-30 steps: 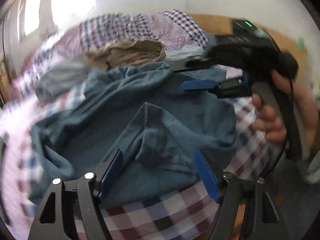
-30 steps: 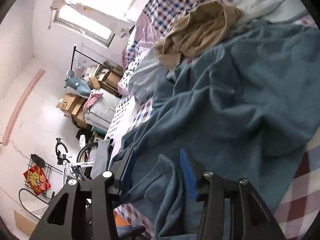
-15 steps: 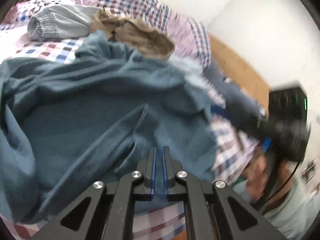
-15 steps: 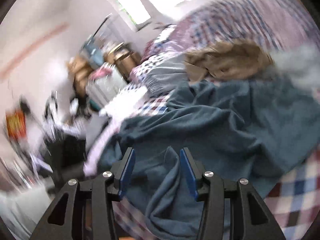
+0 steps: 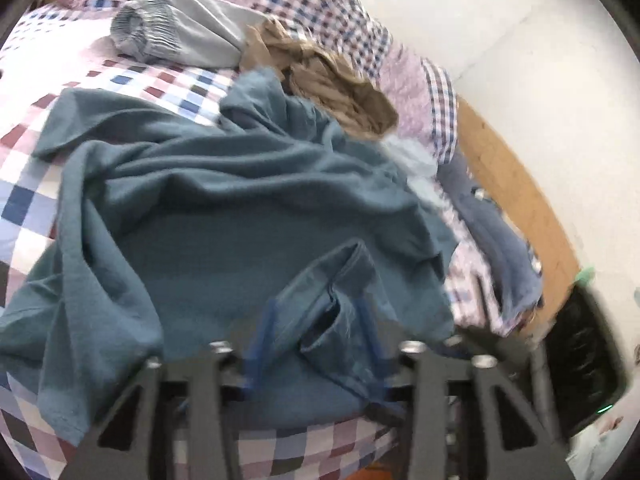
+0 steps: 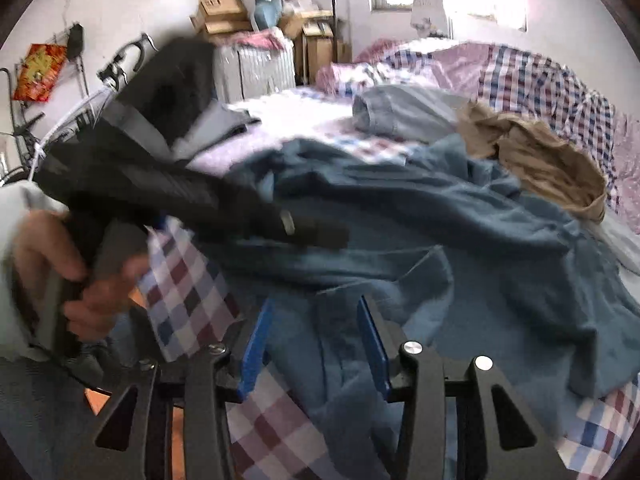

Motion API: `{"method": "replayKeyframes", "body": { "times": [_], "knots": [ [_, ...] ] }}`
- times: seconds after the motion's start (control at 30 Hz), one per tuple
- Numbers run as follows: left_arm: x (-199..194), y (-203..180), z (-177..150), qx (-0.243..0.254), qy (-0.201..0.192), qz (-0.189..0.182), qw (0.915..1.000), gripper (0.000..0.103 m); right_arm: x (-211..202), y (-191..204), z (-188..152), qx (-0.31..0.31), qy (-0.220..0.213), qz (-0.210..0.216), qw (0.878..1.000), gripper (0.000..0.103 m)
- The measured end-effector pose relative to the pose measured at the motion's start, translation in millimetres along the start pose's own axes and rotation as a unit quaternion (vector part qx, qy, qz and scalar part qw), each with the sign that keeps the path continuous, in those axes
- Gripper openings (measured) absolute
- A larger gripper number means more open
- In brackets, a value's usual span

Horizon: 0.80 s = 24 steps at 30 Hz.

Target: Fold clothes

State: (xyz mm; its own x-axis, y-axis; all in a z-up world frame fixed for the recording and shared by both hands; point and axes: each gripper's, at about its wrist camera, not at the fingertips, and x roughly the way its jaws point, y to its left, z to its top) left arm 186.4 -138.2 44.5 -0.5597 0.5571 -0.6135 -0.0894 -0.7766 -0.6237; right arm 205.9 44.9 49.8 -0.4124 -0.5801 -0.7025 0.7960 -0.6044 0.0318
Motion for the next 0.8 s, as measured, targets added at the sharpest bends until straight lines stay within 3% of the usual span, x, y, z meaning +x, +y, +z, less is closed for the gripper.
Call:
{"method": "replayKeyframes", "body": {
  "times": [0.1,0.2,0.27,0.3,0.4,0.5,0.53,0.67,0.73,0.8],
  "knots": [
    [-9,6,4,-0.011,-0.014,-0.011,0.9998,0.061,27,-3,-5,0.01,0.038,-0.015,0.999,0.041],
    [-14,7,6,-0.006,-0.02,-0.007,0.9998,0.061,39,-10,-9,0.023,0.049,-0.019,0.998,0.033],
    [-19,6,8,0.006,-0.027,0.002,0.9996,0.061,37,-17,-7,0.035,0.044,-0.017,0.998,0.011],
    [-21,5,8,0.01,-0.031,0.004,0.9995,0.061,36,-21,-6,0.041,0.041,-0.016,0.998,0.009],
    [-27,-5,6,0.053,-0.047,0.032,0.997,0.061,22,-36,-4,0.072,0.023,-0.005,0.997,0.005],
    [-29,-30,-3,0.145,-0.063,0.077,0.9844,0.061,-4,-50,-2,0.1,-0.017,0.052,0.994,0.005],
    [-28,-40,-8,0.183,-0.067,0.091,0.9766,0.061,-15,-55,-1,0.105,-0.028,0.068,0.992,0.005],
    [-19,-86,-46,0.353,-0.073,0.116,0.9254,0.061,-41,-57,2,0.092,-0.046,0.083,0.991,0.005],
    [-8,-105,-70,0.434,-0.069,0.145,0.8863,0.061,-51,-57,1,0.085,-0.047,0.086,0.992,0.005],
    [4,-115,-88,0.491,-0.054,0.17,0.8527,0.061,-55,-51,-2,0.07,-0.039,0.098,0.992,0.005]
  ]
}}
